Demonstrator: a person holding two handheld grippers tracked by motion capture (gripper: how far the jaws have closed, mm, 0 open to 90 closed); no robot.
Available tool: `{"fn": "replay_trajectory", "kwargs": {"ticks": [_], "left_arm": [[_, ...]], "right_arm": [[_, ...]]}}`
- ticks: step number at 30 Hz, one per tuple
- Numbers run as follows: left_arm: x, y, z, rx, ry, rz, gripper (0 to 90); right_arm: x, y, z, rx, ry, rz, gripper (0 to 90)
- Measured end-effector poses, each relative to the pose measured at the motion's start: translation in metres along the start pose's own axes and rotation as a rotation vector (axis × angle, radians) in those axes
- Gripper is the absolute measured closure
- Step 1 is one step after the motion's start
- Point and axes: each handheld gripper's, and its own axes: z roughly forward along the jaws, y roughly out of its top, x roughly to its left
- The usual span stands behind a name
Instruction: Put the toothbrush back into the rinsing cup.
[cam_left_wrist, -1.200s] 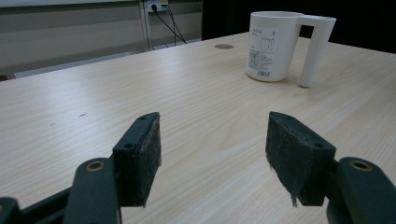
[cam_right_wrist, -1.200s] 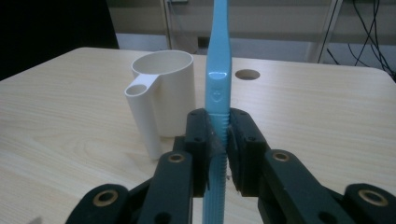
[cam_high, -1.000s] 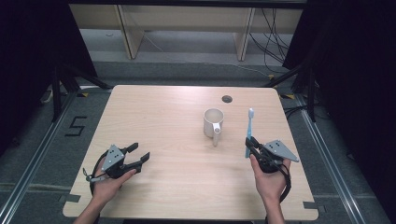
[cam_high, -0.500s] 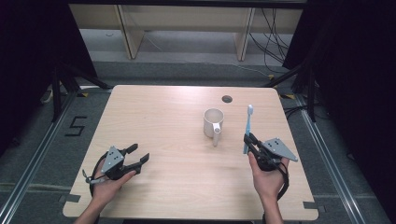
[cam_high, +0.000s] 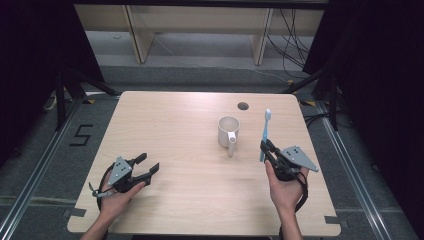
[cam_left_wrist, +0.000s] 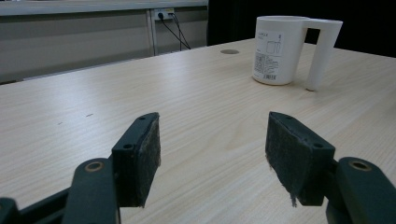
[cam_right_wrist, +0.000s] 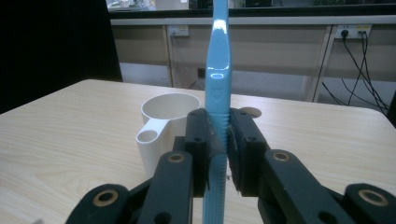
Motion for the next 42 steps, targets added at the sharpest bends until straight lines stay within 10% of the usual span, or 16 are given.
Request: {"fn": "replay_trajectory", "kwargs": {"ticks": [42], "left_arm": [[-0.002,0.0,-0.001,0.017,0.023,-0.006,35.4]], "right_arm": [[0.009,0.022,0.017,-0.04,0.005,0.003,79.3]]}}
